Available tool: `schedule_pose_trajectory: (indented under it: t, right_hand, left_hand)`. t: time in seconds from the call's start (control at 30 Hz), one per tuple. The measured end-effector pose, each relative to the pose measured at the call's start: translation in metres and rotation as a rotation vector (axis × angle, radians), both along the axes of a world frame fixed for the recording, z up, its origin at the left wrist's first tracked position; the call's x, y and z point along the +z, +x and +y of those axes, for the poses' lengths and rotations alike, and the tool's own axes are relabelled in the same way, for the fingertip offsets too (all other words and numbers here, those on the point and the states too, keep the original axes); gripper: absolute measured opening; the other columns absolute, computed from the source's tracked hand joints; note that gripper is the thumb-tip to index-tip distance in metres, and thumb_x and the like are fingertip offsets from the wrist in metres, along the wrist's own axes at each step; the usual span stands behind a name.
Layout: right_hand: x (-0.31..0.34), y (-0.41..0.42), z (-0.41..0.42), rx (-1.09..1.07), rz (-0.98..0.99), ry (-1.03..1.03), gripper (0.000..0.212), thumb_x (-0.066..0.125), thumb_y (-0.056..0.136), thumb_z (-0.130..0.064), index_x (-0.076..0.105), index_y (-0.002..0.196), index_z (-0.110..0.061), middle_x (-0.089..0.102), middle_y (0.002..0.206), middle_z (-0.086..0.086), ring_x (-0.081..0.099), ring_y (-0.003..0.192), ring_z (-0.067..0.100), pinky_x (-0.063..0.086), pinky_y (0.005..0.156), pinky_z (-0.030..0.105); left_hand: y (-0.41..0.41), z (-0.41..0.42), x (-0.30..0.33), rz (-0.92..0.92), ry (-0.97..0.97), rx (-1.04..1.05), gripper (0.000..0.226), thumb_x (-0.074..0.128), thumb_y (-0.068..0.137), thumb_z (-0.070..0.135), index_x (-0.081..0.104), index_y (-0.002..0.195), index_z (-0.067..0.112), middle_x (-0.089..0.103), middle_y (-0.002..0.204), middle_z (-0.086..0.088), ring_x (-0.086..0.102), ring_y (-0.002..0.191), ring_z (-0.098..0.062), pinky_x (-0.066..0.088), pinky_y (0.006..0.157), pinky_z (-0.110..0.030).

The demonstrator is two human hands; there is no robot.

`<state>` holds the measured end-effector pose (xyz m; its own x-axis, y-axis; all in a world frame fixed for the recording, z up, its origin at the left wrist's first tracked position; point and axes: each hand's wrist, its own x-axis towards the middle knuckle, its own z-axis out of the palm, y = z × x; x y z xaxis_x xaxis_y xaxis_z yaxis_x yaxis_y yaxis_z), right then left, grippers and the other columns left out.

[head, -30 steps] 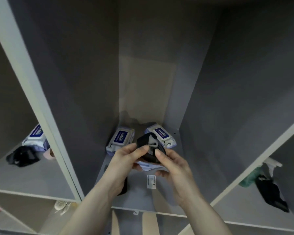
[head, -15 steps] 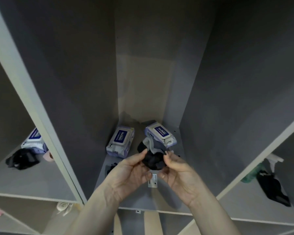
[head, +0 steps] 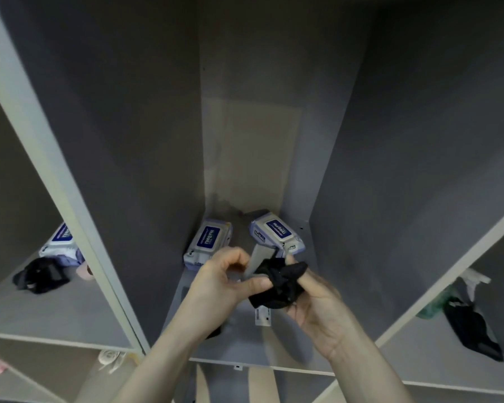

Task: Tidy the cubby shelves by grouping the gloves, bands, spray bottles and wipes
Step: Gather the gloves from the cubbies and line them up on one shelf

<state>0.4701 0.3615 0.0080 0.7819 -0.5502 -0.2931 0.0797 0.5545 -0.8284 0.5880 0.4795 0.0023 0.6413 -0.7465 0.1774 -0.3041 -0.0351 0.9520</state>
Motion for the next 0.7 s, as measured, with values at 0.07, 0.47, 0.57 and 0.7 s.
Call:
schedule_pose_trajectory:
  t: [0.07, 0.47, 0.57, 0.7]
  right_hand:
    - [0.000, 0.000, 0.000, 0.027, -0.014, 0.019, 0.044, 0.060, 0.080, -0.040, 0.068, 0.113, -0.012, 0.073, 0.108, 0.014, 0.070, 0.097, 0.022, 0.055, 0.087, 0.037]
    - [-0.004, -0.002, 0.005, -0.023, -0.128, 0.057, 0.055, 0.070, 0.067, -0.006, 0.062, 0.122, -0.009, 0.072, 0.110, 0.010, 0.071, 0.086, 0.019, 0.059, 0.064, 0.028]
    - [-0.002, -0.005, 0.007, 0.042, -0.043, -0.106, 0.044, 0.078, 0.066, -0.020, 0.071, 0.109, -0.016, 0.071, 0.101, 0.006, 0.063, 0.076, 0.014, 0.045, 0.068, 0.027]
    - [0.006, -0.006, 0.010, 0.205, -0.052, -0.223, 0.035, 0.073, 0.081, -0.037, 0.072, 0.111, -0.018, 0.072, 0.114, 0.009, 0.068, 0.105, 0.020, 0.054, 0.079, 0.025]
  left_hand:
    - [-0.002, 0.000, -0.003, 0.117, -0.038, 0.018, 0.020, 0.079, 0.076, 0.020, 0.066, 0.087, 0.009, 0.072, 0.085, -0.005, 0.069, 0.084, -0.020, 0.055, 0.073, -0.032]
    - [-0.009, -0.008, 0.001, 0.662, -0.384, 0.121, 0.030, 0.056, 0.089, 0.021, 0.065, 0.113, 0.004, 0.071, 0.108, -0.019, 0.067, 0.104, -0.034, 0.051, 0.091, -0.045]
    - [-0.011, -0.009, 0.003, 0.683, -0.424, 0.155, 0.031, 0.055, 0.091, 0.020, 0.060, 0.115, 0.000, 0.070, 0.109, -0.022, 0.065, 0.106, -0.038, 0.049, 0.095, -0.048]
    - [-0.012, -0.008, 0.008, 0.529, -0.363, 0.120, 0.020, 0.055, 0.092, 0.013, 0.062, 0.107, 0.002, 0.072, 0.101, -0.020, 0.068, 0.097, -0.037, 0.055, 0.086, -0.045]
